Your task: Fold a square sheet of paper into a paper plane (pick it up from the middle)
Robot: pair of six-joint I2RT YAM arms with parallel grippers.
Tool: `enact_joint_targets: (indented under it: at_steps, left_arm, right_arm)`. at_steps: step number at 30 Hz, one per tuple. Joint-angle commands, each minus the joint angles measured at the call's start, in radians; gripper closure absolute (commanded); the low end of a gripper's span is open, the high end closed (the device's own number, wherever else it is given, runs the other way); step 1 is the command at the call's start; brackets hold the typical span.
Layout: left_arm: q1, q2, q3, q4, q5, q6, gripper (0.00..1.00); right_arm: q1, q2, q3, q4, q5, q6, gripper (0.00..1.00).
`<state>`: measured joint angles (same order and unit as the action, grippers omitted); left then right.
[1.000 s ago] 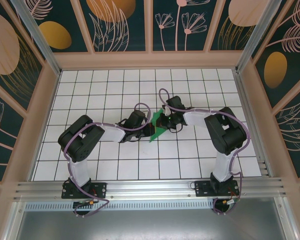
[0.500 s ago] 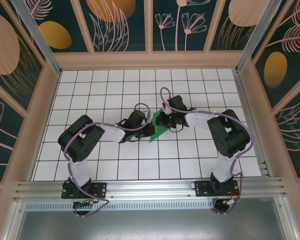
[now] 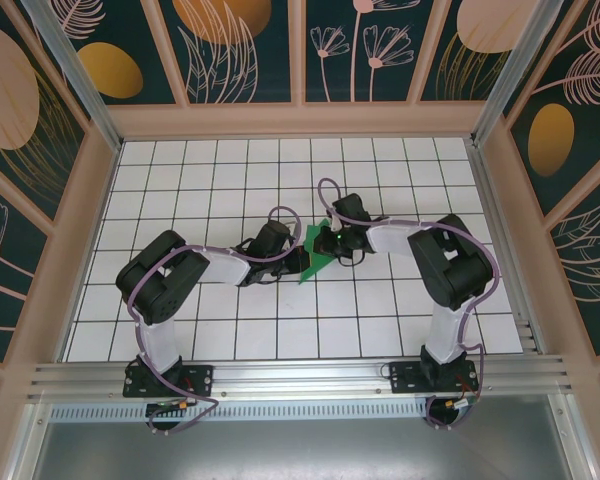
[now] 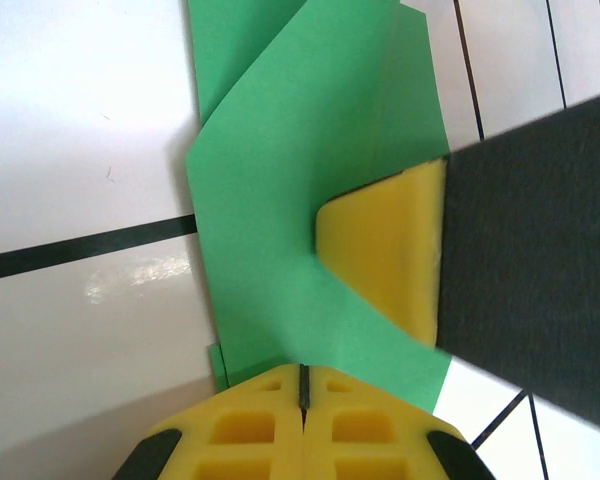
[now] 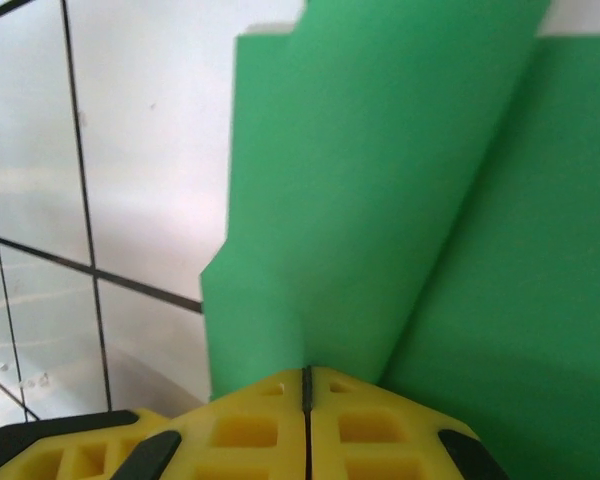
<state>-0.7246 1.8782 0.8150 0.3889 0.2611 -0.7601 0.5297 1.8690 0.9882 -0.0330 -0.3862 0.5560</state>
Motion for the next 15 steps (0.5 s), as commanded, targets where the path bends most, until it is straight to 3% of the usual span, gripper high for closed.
enact_joint_targets:
  at_steps: [1,9,15]
  left_arm:
    - [0.004,0.021,-0.051,-0.145,-0.013,0.007,1.00]
    - [0.004,0.019,-0.050,-0.150,-0.006,0.017,1.00]
    - [0.005,0.020,-0.039,-0.156,-0.008,0.023,1.00]
  right_arm:
    - [-0.033,0.010,-0.013,-0.025,0.082,0.005,0.91]
    - [-0.053,-0.047,-0.010,0.025,0.047,0.012,0.91]
    - [-0.005,-0.088,-0.014,0.073,-0.016,-0.002,0.91]
